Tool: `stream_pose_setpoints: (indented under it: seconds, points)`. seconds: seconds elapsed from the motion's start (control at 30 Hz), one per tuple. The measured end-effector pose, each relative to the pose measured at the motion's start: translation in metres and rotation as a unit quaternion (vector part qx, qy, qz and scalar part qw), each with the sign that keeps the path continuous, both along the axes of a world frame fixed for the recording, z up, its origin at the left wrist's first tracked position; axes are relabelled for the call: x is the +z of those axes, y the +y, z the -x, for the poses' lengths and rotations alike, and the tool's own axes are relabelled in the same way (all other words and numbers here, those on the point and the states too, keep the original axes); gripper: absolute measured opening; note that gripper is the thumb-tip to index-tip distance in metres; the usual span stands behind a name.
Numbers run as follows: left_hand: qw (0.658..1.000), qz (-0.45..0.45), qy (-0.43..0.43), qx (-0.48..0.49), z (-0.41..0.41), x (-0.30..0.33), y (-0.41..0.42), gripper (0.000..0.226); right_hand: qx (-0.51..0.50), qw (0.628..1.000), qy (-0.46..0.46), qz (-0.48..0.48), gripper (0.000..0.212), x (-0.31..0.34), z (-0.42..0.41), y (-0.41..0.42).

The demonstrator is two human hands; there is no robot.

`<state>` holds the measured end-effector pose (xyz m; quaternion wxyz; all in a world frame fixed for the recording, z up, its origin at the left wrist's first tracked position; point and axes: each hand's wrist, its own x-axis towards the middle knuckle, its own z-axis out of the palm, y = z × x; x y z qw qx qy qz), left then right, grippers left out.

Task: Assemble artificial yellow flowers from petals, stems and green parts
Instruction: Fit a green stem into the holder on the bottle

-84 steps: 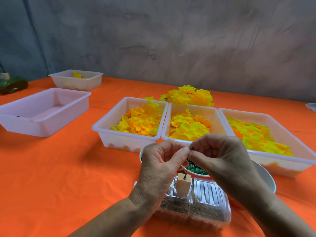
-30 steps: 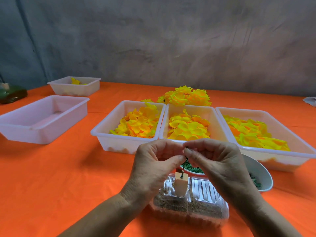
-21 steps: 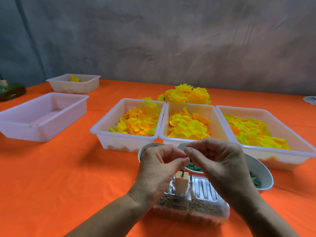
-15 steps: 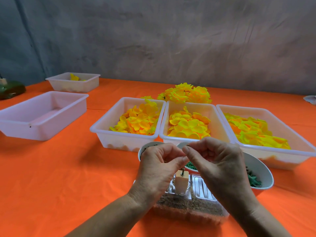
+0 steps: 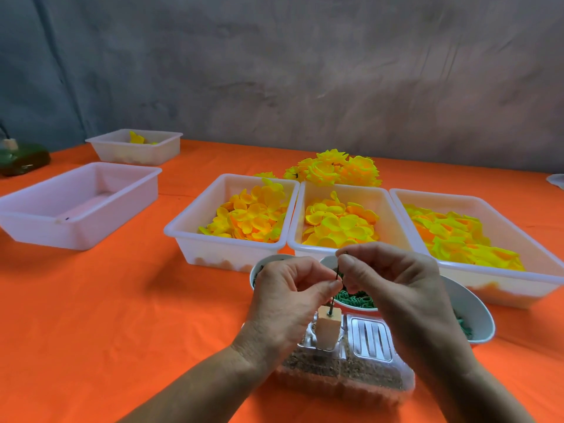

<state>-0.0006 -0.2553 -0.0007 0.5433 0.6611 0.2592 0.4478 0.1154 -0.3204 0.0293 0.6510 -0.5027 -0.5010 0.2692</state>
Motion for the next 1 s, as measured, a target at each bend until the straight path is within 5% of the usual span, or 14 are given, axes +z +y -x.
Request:
stream_pose_setpoints:
  seconds: [0.13, 0.27, 0.4, 0.53, 0.7, 1.0]
  points:
    - [1.0, 0.009, -0.013, 0.002, -0.001, -0.004, -0.001, 0.008, 0.066, 0.987, 0.128, 0.066, 0.025, -0.001, -0.009, 0.0]
    - [0.999, 0.04, -0.016, -0.019, 0.004, -0.002, 0.005, 0.006, 0.08, 0.977, 0.175, 0.094, 0.024, -0.001, -0.012, 0.007]
    - [0.997, 0.027, -0.001, 0.073, 0.014, -0.005, 0.038, 0.016, 0.074, 0.97, 0.195, 0.127, 0.018, -0.005, -0.013, 0.018]
    - [0.961, -0.101, 0.214, 0.143, 0.015, -0.013, 0.077, 0.008, 0.07, 0.967, 0.2, 0.144, 0.017, -0.01, -0.011, 0.029]
    - [0.867, -0.195, 0.453, 0.067, -0.002, -0.025, 0.1, 0.014, 0.063, 0.964, 0.204, 0.16, 0.022, -0.013, -0.011, 0.04]
    - [0.831, -0.219, 0.512, -0.015, -0.007, -0.031, 0.104, 0.024, 0.048, 0.968, 0.163, 0.183, 0.006, -0.019, -0.011, 0.053]
